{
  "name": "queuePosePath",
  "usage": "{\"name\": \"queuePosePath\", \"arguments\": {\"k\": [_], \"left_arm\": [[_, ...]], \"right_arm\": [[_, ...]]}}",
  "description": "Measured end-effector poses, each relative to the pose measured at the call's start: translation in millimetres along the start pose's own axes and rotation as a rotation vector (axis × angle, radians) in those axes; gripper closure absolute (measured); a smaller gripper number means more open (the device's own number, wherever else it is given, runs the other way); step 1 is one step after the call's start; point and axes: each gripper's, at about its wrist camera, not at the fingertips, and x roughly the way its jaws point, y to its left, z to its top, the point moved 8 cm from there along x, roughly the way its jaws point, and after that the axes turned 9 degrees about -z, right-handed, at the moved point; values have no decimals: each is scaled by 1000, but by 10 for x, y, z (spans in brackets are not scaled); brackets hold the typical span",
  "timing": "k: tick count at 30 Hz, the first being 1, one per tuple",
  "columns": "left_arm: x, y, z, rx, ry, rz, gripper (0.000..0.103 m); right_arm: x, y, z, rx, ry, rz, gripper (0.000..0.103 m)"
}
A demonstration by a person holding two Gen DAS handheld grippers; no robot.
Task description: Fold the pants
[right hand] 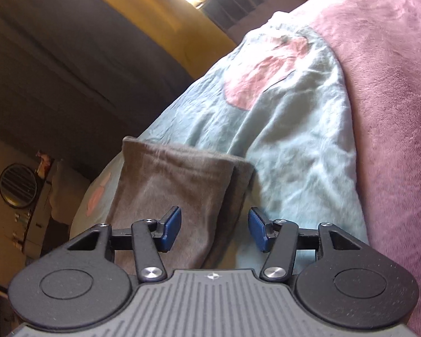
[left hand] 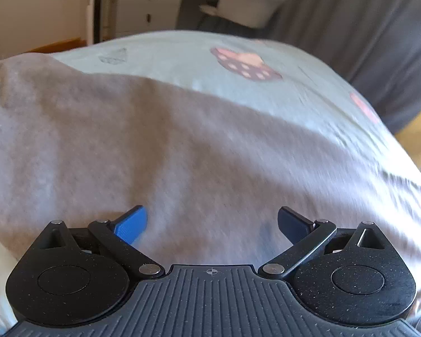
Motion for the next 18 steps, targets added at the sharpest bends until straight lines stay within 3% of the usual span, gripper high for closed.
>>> {"name": "queuePosePath", "arguments": {"k": [5, 7, 8, 9, 13, 16, 18], "left_arm": [[37, -147, -204, 74, 35, 22, 1], [66, -192, -236, 113, 41, 47, 1], [86, -201, -249, 123, 43, 52, 1], [79, -233, -281, 130, 40, 48, 1], [24, -297, -332, 129, 29, 27, 1], [41, -298, -334, 136, 27, 43, 1], [43, -308, -330, 132, 24, 40, 1]], "right_arm": [[106, -40, 108, 53, 12, 47, 51], [117, 5, 131, 34, 7, 56, 67], [128, 28, 138, 23, 9, 62, 82], [141, 42, 139, 16, 15, 63, 86], [104, 73, 146, -11, 12, 45, 84], [59, 2, 141, 12, 21, 5, 73], [-26, -9, 109, 42, 27, 42, 67]]}}
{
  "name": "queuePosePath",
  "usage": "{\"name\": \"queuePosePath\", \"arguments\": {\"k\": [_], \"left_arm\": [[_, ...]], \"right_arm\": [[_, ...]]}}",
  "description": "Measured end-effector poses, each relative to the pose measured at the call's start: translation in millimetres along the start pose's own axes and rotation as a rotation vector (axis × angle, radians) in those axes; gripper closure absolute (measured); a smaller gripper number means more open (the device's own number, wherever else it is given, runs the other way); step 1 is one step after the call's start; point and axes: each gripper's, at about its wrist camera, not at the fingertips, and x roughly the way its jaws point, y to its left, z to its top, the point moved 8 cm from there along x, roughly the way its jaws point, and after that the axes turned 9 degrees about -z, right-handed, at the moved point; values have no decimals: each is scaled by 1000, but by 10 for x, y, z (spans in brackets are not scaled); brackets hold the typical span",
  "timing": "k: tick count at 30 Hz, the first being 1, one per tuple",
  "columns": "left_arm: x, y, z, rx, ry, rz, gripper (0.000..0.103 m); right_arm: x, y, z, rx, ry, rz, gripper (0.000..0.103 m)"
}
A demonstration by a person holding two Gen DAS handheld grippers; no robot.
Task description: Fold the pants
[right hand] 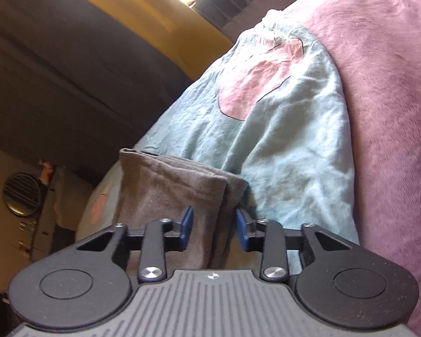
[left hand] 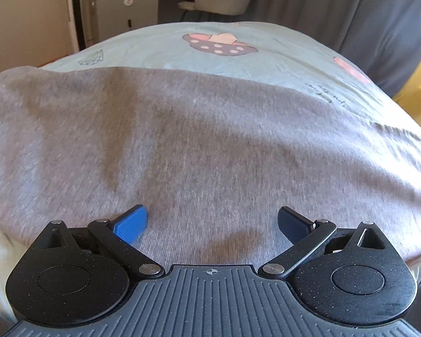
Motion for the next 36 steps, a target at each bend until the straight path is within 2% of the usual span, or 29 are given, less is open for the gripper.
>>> {"name": "queuePosePath", "arguments": {"k": [2, 4, 7, 11, 13, 14, 15, 17, 19, 20, 21, 23, 25, 28, 31, 32, 33, 35, 36], "left_arm": [[0, -13, -7, -14, -4, -20, 1], [-5, -32, -25, -10, -3, -30, 1], [-12, -70, -37, 9, 0, -47, 1], [-36, -82, -64, 12, 0, -55, 1], [-33, -84, -64, 13, 0, -55, 1], [-29, -84, -65, 13, 2, -55, 1], [-28, -92, -65, 15, 3, -58, 1], [-36, -115, -51, 16, -6, -84, 1], [-50, -133, -41, 5, -15, -113, 1], [-56, -132, -37, -3, -19, -119, 1], [-51, -122, -34, -8, -19, -114, 1], [-33, -97, -33, -14, -18, -91, 1], [-50, -101, -12, -12, -39, -83, 1], [-77, -162, 28, 18, -71, -98, 1], [-18, -188, -16, 46, -40, -84, 1], [3, -192, -31, 51, -29, -78, 1], [16, -195, -39, 56, -25, -75, 1], [16, -207, -42, 60, -28, -78, 1], [18, -206, -42, 59, -28, -79, 1]], "right_arm": [[-85, 27, -88, 11, 21, 56, 66], [-64, 81, -195, -17, 61, 63, 66], [47, 76, -233, -34, 64, 3, 66], [70, 60, -99, -29, -10, -49, 65], [59, 28, -11, -14, -35, -70, 58], [63, 22, 20, -5, -42, -65, 50], [90, 20, 38, -2, -38, -61, 47], [164, 20, 47, -1, -19, -43, 47], [204, 44, 57, -3, -21, -35, 48], [227, 76, 59, -10, -24, -31, 53], [222, 103, 66, -22, -32, -32, 70], [192, 174, 59, -66, -51, -27, 91], [158, 236, 38, -116, -68, -41, 92], [70, 386, 25, -184, -115, 1, 91], [105, 440, 38, -216, -122, -23, 79], [149, 423, 39, -216, -112, -39, 69], [198, 403, 33, -213, -100, -45, 67], [278, 386, 25, -211, -81, -44, 68], [301, 387, 24, -208, -74, -43, 77]]}}
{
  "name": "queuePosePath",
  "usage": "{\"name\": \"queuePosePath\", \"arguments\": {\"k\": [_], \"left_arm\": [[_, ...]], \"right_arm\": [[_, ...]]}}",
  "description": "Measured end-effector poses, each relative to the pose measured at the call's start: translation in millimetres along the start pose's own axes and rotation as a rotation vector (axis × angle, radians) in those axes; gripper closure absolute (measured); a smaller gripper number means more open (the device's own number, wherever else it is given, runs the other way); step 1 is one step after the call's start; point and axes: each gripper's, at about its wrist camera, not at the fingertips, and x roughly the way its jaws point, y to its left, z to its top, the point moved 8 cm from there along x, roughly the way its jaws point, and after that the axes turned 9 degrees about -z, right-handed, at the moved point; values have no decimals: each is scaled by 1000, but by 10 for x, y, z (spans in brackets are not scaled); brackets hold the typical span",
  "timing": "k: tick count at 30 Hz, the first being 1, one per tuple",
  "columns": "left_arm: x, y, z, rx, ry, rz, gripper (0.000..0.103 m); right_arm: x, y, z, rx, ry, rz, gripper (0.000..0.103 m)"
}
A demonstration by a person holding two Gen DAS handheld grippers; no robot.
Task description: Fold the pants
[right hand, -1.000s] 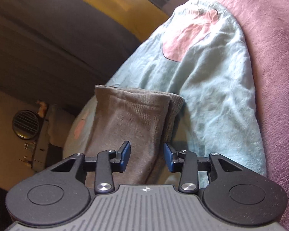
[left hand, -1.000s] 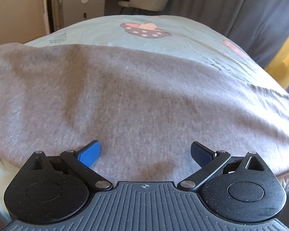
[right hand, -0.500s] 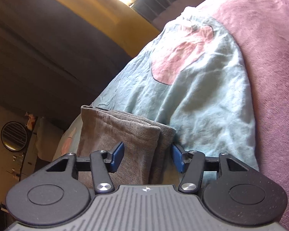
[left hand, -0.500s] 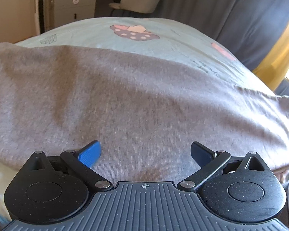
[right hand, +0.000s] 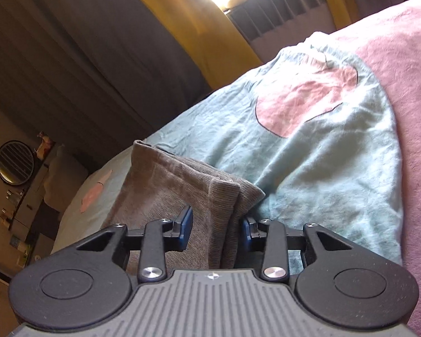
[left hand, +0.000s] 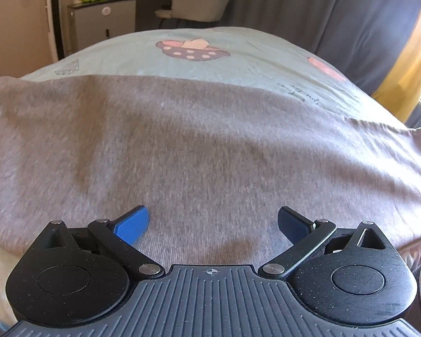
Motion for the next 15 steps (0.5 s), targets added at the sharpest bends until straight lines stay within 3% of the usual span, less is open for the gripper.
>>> {"name": "queuePosePath", "arguments": {"k": [2, 9, 11, 15], "left_arm": [[2, 12, 12, -3, -6, 4, 1], [30, 146, 36, -43, -6, 69, 1], [20, 178, 48, -65, -12, 62, 1], [-9, 221, 64, -96, -27, 46, 1]], "right_arm": [[-18, 22, 10, -2, -13, -1, 90], [-246, 344, 81, -131, -77, -4, 94], [-437, 646, 86, -216, -126, 40, 94], [-803, 1534, -148, -441, -149, 216, 94]]}}
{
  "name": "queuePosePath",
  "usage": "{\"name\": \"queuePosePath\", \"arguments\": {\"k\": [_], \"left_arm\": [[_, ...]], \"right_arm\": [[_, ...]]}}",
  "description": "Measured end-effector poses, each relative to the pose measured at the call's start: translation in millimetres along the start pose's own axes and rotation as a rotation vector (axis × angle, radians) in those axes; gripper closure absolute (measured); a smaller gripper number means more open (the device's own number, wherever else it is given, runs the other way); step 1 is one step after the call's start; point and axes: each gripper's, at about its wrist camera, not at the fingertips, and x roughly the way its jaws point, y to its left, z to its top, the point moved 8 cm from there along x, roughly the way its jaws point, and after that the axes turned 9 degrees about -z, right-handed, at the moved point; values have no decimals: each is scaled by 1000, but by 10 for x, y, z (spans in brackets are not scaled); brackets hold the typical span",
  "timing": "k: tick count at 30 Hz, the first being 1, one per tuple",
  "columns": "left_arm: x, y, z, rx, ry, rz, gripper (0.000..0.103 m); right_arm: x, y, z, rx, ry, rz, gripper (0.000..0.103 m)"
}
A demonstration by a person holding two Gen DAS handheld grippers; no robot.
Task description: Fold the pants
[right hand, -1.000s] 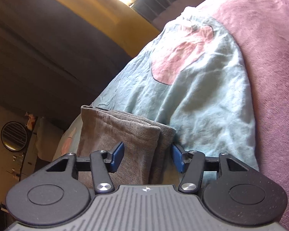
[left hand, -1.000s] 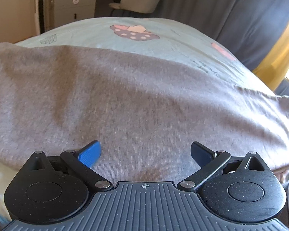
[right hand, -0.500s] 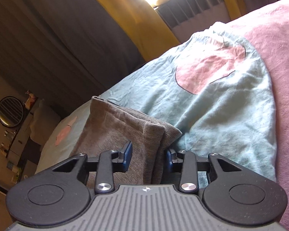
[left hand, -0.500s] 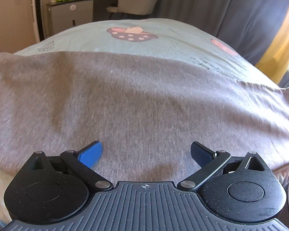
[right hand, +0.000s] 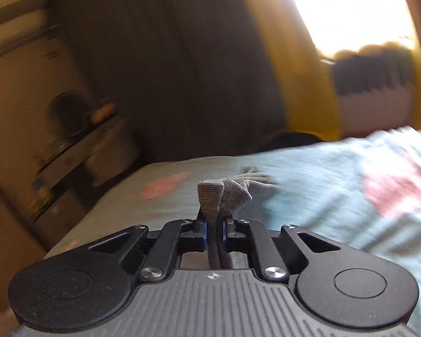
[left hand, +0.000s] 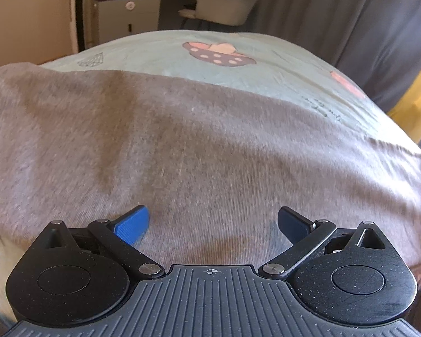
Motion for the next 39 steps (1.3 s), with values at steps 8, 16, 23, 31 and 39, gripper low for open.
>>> {"name": "queuePosePath", "arguments": {"k": [8, 16, 23, 31, 39], "left_arm": [[-115, 184, 64, -134, -46, -34, 1], [-123, 205, 53, -151, -45, -70, 1], [-43, 44, 71, -122, -20, -167, 1], [-5, -323, 116, -111, 67, -336, 1], [483, -748, 229, -312, 216, -470, 1]], "right_arm": [[-248, 1841, -1011, -463, 208, 393, 93], [-231, 2256, -2074, -545, 570, 497, 53], [-113, 1728, -1562, -225, 491, 321, 47], [43, 1194, -1452, -168, 537, 89, 71], [77, 955, -1333, 3, 509, 207, 46]]}}
